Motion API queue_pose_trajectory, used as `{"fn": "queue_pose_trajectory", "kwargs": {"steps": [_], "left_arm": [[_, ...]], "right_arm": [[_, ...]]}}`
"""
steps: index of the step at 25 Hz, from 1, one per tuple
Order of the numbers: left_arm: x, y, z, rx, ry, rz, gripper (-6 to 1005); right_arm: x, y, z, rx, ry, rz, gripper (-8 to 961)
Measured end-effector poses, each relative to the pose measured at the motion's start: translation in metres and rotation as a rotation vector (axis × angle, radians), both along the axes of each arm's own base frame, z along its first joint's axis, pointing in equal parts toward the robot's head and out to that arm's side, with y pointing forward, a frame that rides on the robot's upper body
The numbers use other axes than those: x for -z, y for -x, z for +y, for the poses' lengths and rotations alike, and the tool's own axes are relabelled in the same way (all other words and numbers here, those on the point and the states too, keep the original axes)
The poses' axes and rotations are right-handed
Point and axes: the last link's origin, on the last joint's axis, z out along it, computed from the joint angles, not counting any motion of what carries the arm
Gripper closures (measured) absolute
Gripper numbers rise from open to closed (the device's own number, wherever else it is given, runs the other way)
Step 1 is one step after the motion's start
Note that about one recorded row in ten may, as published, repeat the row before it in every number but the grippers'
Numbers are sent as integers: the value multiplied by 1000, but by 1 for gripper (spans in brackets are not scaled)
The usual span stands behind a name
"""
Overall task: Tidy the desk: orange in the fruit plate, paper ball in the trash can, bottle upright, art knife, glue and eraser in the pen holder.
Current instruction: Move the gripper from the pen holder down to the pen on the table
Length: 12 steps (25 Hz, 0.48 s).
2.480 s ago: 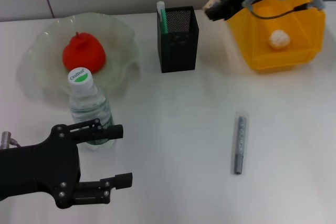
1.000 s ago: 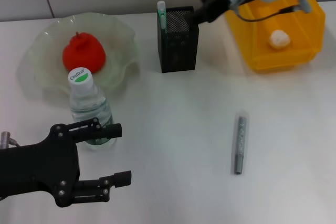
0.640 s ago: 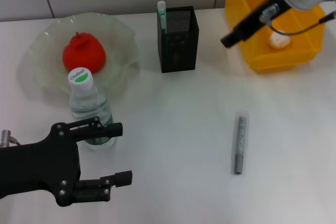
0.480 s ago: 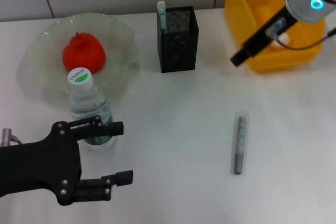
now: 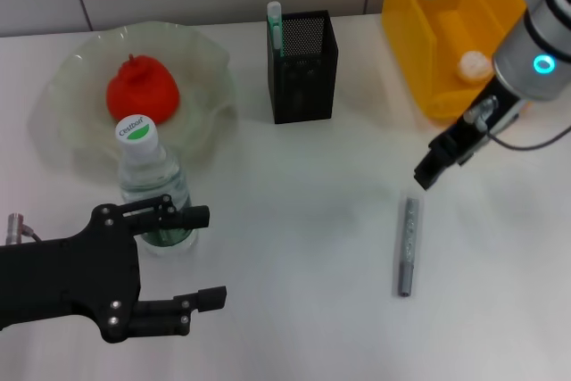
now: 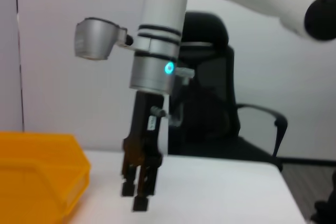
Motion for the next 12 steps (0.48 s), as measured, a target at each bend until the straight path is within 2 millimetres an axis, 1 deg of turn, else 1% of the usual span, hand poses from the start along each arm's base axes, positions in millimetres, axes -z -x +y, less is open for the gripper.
{"fn": "queue_pose_trajectory", "kwargs": {"steps": [2, 4, 6, 7, 12], "left_arm": [[4, 6, 3, -12, -7, 53, 199], [5, 7, 3, -13, -4, 69, 199], [5, 7, 3, -13, -4, 69, 199], [7, 11, 4, -17, 10, 114, 199], [9, 16, 5, -31, 20, 162, 199]], "right_arm": [[4, -5, -2, 35, 9, 3, 348], [8, -8, -3, 66, 10, 2, 348], [9, -9, -3, 74, 7, 1, 349], [10, -9, -4, 81, 3, 2, 349], [18, -16, -3, 119, -4, 21, 349]]}}
